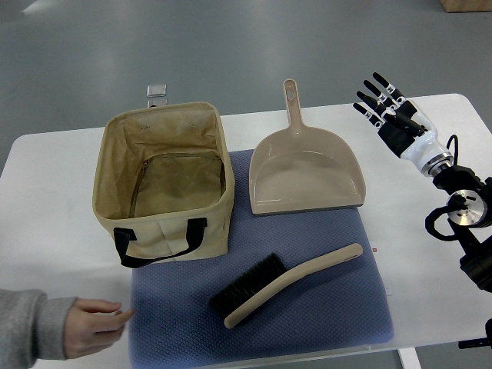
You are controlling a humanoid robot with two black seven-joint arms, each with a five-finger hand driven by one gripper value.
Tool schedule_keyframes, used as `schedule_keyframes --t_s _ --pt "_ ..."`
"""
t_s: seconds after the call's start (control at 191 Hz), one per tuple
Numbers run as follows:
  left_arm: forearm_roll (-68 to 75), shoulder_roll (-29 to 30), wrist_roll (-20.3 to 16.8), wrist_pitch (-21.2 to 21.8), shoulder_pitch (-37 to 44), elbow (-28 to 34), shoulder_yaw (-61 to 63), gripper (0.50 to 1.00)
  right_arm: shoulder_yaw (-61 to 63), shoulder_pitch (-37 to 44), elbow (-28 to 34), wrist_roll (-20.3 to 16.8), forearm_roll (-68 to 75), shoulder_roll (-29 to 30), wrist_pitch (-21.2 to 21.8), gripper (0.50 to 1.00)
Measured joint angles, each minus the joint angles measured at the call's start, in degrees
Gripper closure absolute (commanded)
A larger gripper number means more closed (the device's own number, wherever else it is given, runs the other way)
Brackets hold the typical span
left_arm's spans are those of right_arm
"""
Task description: Put pink broom in yellow bag with right hand
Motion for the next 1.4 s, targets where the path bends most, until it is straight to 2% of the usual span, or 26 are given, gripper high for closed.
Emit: schedule_keyframes --t_s 0.753,1.005,1.402 --pt "0.1 0.0 0.0 0.0 -0.2 -0.2 0.1 0.500 -0.1 0.1 0.2 -0.2 0.0 0.2 0.0 0.568" --pt "0.1 0.0 0.0 0.0 -0.2 -0.2 0.1 0.500 0.0 0.1 0.2 -0.1 0.1 0.3 3.2 0.568" --pt "0.1 0.0 0.0 0.0 -0.2 -0.2 0.1 0.500 0.0 0.3 0.2 -0.1 0.0 0.3 3.4 0.570"
